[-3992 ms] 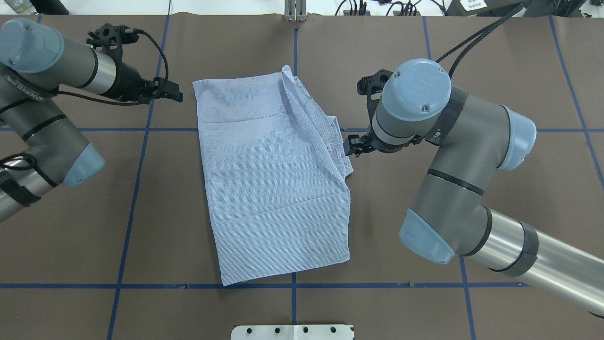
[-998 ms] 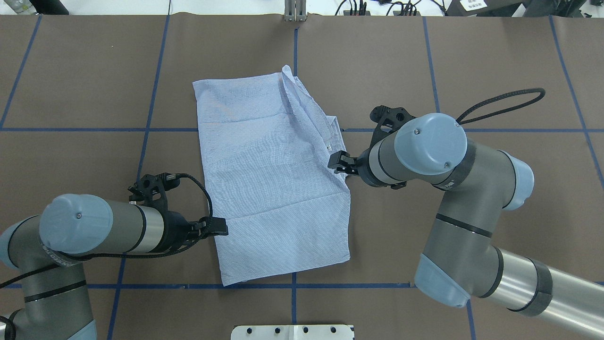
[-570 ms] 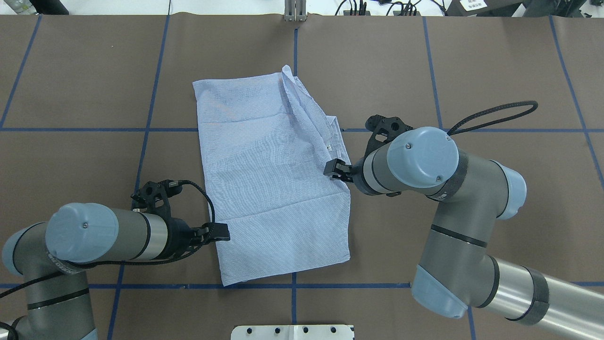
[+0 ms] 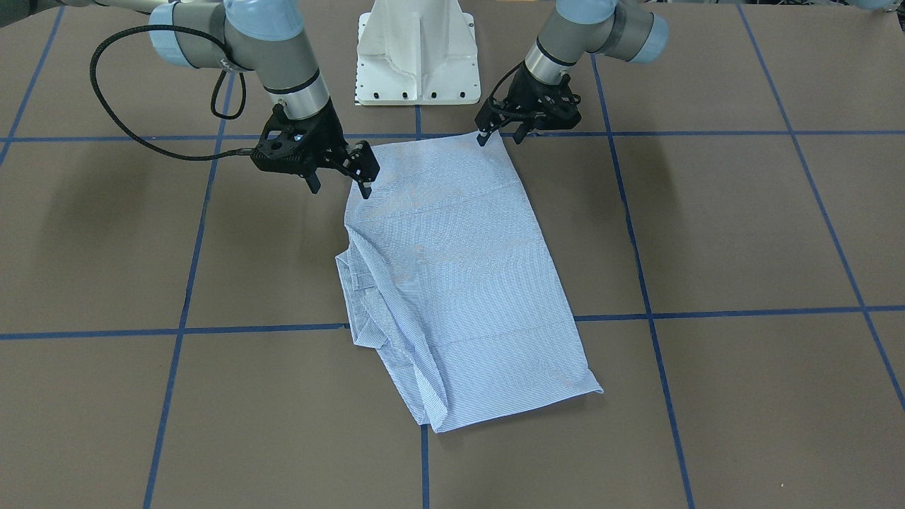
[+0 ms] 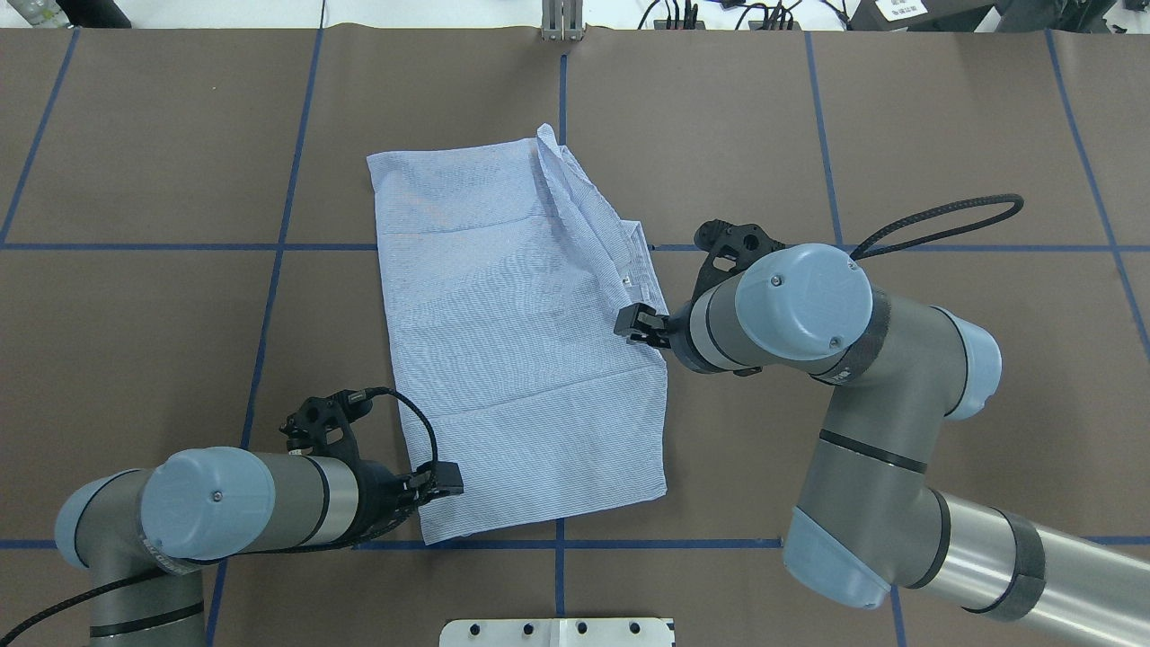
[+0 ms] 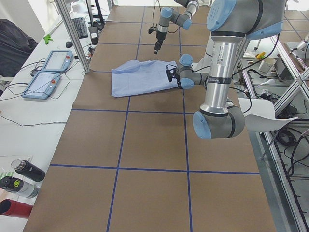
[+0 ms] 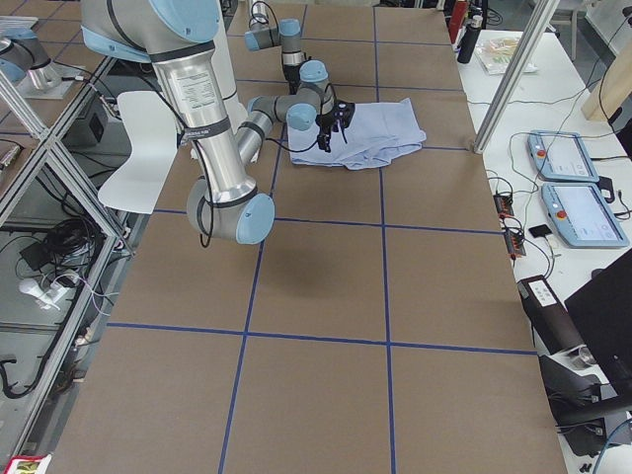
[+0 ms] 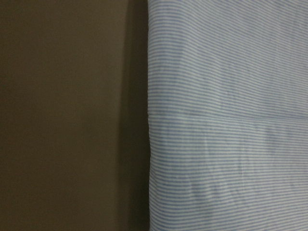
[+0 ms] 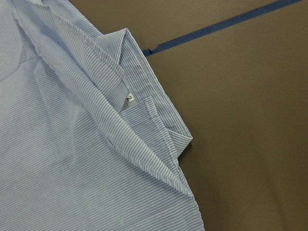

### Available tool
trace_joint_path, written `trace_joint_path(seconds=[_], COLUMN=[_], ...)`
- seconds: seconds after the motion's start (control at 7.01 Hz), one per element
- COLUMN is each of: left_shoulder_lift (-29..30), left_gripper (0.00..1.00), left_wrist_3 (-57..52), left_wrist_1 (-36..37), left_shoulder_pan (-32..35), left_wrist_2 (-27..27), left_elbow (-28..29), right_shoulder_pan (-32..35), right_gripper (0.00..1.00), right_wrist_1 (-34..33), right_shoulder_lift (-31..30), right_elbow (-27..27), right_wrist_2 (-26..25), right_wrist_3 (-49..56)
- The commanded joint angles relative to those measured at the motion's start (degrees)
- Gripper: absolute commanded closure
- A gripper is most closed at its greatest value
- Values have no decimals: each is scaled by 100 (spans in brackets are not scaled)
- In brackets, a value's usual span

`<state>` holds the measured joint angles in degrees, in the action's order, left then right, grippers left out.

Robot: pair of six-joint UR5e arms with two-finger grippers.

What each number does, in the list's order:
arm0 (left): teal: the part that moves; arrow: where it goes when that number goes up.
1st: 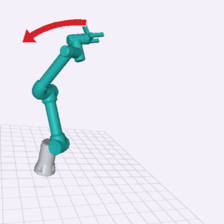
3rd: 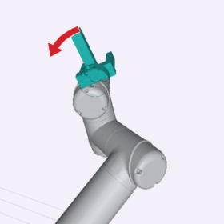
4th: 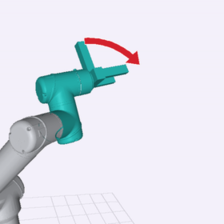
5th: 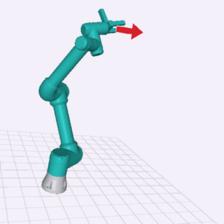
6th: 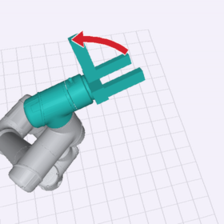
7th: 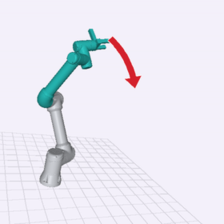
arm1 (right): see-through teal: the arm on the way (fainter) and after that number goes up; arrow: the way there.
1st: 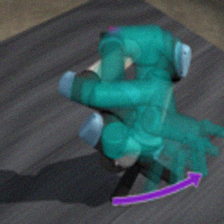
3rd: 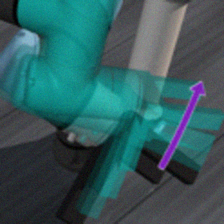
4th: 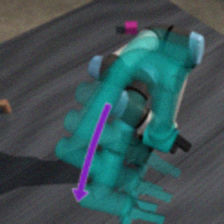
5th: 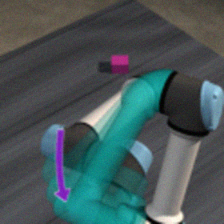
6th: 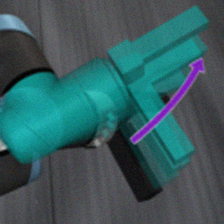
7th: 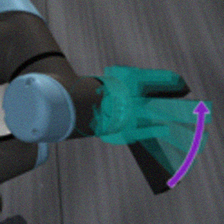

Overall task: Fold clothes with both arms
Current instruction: 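Move the left gripper to the shirt corner nearest the robot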

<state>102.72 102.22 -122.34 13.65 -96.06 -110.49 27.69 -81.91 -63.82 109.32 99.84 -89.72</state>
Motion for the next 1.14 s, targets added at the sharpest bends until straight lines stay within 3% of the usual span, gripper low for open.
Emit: trace_joint_path(seconds=[0.0,0.57,0.71,1.0], left_shoulder_lift=[125,37,124,169], left_gripper=[41,41,43,56], left_wrist_3=[105,96,96,96], left_wrist_1=[9,26,357,439], left_shoulder_pan=[-126,-135,-143,-161], left_wrist_2=[8,9,0,0], left_elbow=[54,72,63,54], right_shoulder_pan=[8,-1,-1,-1], right_gripper=[0,0,0,0], right_wrist_1=[0,0,0,0], right_shoulder_lift=[-7,-25,-25,-16], right_elbow=[10,-7,-7,2], right_wrist_2=[0,-9,-9,-9], right_wrist_3=[-2,-2,-2,-2])
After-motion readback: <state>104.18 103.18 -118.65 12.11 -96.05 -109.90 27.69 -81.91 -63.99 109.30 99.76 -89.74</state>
